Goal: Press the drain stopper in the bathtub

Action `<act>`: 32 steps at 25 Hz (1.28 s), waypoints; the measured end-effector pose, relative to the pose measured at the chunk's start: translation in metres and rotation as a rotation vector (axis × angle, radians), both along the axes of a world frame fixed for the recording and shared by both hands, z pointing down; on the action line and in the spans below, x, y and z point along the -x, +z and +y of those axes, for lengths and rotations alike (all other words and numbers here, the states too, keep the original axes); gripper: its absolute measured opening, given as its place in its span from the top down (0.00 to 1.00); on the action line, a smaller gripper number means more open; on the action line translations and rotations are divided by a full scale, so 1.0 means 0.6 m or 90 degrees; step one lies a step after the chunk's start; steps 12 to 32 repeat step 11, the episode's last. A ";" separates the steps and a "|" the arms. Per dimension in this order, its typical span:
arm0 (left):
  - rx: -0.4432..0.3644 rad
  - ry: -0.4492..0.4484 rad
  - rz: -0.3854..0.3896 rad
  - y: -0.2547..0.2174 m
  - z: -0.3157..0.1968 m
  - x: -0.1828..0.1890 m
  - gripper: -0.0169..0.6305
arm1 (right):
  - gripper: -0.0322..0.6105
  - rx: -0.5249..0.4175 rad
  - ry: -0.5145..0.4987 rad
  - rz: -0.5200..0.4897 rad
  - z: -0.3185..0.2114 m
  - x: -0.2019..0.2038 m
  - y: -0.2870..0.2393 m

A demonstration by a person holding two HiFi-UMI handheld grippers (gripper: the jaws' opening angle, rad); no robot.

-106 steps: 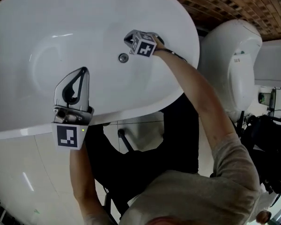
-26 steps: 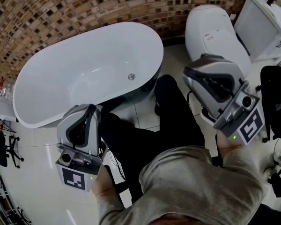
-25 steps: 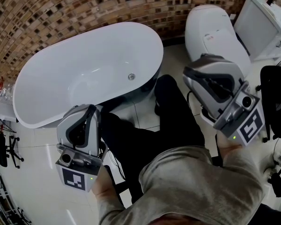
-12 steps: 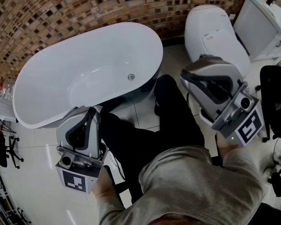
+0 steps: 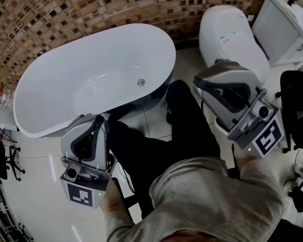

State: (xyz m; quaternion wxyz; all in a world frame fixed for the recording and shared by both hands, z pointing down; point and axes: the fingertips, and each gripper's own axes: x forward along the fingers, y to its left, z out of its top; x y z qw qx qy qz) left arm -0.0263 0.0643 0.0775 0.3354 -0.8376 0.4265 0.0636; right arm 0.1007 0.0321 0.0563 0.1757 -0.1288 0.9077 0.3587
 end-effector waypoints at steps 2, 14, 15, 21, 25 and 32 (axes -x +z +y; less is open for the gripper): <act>0.000 0.000 0.000 0.000 0.000 -0.001 0.99 | 0.95 -0.001 0.001 0.002 0.000 0.000 0.001; 0.000 0.001 -0.002 0.001 -0.001 0.000 0.99 | 0.95 -0.004 0.004 0.007 0.000 0.003 0.004; 0.000 0.001 -0.002 0.001 -0.001 0.000 0.99 | 0.95 -0.004 0.004 0.007 0.000 0.003 0.004; 0.000 0.001 -0.002 0.001 -0.001 0.000 0.99 | 0.95 -0.004 0.004 0.007 0.000 0.003 0.004; 0.000 0.001 -0.002 0.001 -0.001 0.000 0.99 | 0.95 -0.004 0.004 0.007 0.000 0.003 0.004; 0.000 0.001 -0.002 0.001 -0.001 0.000 0.99 | 0.95 -0.004 0.004 0.007 0.000 0.003 0.004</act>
